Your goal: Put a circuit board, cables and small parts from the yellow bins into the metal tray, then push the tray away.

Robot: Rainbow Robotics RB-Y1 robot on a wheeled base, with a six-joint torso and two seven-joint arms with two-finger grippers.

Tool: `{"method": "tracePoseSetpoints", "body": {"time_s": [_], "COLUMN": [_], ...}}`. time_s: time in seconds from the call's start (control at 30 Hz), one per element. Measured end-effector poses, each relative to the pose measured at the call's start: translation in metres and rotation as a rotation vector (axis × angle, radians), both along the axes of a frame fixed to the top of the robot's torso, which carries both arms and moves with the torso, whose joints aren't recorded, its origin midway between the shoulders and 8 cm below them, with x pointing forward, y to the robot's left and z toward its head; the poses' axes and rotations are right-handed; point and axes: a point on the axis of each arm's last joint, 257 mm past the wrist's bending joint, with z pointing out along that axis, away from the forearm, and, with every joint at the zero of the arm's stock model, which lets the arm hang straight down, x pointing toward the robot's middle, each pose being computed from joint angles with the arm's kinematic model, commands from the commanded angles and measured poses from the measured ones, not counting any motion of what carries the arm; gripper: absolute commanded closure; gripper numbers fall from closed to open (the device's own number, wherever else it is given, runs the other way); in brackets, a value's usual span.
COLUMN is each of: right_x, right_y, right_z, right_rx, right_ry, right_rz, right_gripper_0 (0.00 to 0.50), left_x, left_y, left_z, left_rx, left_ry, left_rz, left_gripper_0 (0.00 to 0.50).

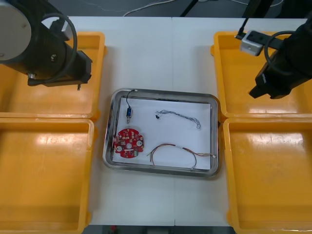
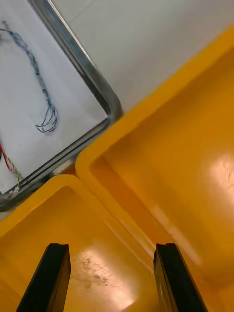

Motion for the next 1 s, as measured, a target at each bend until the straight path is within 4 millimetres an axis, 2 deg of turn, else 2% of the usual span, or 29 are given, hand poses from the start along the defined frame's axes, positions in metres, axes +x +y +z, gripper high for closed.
{"method": "tracePoseSetpoints", "body": {"time_s": [0.27,0.5,0.73,1.0], "right_x": [-0.016,-0.032,-0.047,-0.064], "right_y": [-0.04,-0.068,-0.096,-0.132], "right_z": [-0.007,-0.016,-0.028,-0.041], "right_rx": [0.037,0.101,0.196,0.214], "right_ry": [0.02,0.051,0.093,0.095], "right_rz": [-0.198,-0.389,-0.588,-0.713], "right_gripper_0": [0.0,0.0,0.0,0.0], "left_x": [-0.021,-0.033,-0.033,-0.023], "left_y": [-0.026,-0.039,-0.058,-0.077], "left_z": [-0.027,-0.054,-0.071,-0.094], "left_rx": [-0.045,0.044,0.057,0.085], "left_ry": [0.067,0.078,0.067,0.093], "left_rz": [0.118,0.088,0.034,0.017], "left_gripper_0": [0.5,0.5,0.5,0.5]}}
